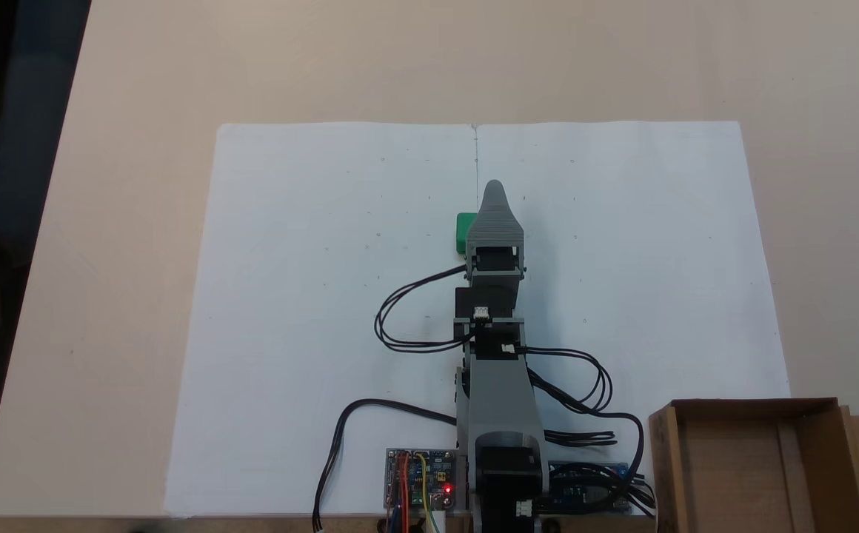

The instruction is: Grasp a green dice and put it in the bin.

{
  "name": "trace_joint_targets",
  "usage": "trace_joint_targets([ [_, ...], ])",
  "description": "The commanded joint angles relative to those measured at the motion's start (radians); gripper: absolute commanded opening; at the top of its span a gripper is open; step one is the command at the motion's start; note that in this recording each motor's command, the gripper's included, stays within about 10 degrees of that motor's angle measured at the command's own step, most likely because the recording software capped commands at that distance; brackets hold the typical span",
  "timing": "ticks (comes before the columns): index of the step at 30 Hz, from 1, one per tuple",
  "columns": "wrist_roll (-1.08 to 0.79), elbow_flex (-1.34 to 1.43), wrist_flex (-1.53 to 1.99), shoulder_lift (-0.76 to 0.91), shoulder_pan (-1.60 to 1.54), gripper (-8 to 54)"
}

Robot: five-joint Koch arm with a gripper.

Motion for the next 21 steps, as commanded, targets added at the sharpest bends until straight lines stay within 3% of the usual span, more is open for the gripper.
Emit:
trace_joint_targets([
  [1, -0.087, -0.051, 0.107, 0.112, 0.015, 40.5],
  [11, -0.071, -0.436, 0.747, 0.117, 0.089, 42.6],
  [17, 0.158, -0.820, 1.113, 0.114, 0.091, 44.0],
  [21, 0.265, -0.911, 1.314, 0.110, 0.031, 43.7],
])
